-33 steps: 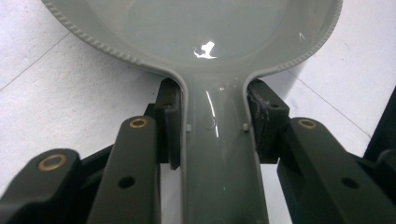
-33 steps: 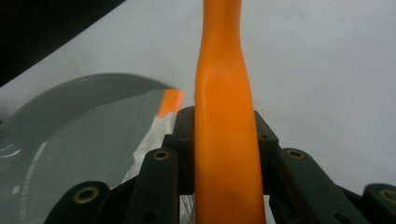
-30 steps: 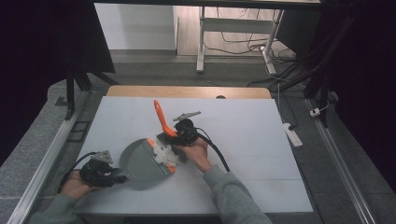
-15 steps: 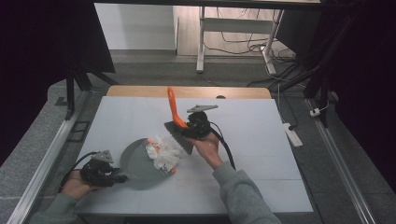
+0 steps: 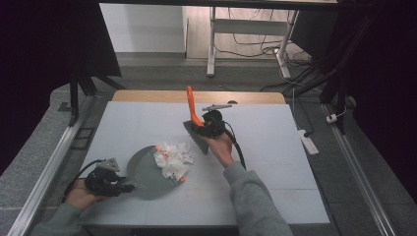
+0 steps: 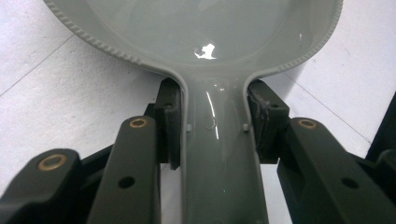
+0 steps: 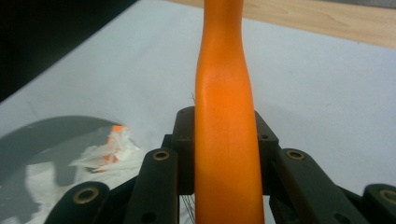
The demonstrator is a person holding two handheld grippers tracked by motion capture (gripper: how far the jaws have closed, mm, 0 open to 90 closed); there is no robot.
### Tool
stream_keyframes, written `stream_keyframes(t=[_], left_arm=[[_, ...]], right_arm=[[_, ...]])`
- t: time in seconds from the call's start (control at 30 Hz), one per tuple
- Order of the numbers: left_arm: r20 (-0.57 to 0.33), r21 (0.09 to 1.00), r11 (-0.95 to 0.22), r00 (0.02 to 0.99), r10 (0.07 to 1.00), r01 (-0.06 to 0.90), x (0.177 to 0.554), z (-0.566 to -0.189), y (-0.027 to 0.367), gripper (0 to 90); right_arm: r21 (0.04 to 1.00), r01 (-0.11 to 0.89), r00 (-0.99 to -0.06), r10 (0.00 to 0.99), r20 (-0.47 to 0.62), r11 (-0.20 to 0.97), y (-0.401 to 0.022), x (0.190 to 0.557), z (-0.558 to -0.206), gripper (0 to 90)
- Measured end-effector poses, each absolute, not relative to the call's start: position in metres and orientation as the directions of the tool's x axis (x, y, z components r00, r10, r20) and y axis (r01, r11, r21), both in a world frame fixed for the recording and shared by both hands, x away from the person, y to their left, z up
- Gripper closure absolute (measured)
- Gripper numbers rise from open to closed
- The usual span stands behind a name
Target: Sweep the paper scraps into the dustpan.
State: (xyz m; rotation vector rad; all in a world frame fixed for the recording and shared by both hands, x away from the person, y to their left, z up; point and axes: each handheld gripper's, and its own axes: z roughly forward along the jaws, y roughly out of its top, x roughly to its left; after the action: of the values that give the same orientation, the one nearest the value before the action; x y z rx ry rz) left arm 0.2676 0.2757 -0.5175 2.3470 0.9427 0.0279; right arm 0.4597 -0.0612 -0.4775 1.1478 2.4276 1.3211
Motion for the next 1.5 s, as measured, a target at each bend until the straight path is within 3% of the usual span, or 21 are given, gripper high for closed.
stream_keyframes(t=[0.57, 1.07, 1.27, 1.5], left_arm=[[-0.192, 0.539, -0.570, 0.749, 0.634, 0.620, 0.268, -0.517, 0.274, 61.4], [-0.193, 0.538, -0.570, 0.749, 0.634, 0.621, 0.268, -0.518, 0.273, 61.4], [-0.193, 0.536, -0.572, 0.750, 0.633, 0.621, 0.268, -0.517, 0.273, 61.4], [-0.192, 0.536, -0.573, 0.750, 0.633, 0.621, 0.268, -0.518, 0.273, 61.3]], right_arm=[[0.711, 0.595, -0.716, 0.649, 0.256, 0.376, -0.027, 0.462, -0.511, 70.4], [0.715, 0.544, -0.810, 0.495, 0.313, 0.439, 0.009, 0.418, -0.510, 70.4], [0.732, 0.523, -0.826, 0.469, 0.311, 0.437, 0.005, 0.408, -0.505, 70.3], [0.782, 0.499, -0.810, 0.523, 0.267, 0.374, -0.024, 0.416, -0.485, 70.3]])
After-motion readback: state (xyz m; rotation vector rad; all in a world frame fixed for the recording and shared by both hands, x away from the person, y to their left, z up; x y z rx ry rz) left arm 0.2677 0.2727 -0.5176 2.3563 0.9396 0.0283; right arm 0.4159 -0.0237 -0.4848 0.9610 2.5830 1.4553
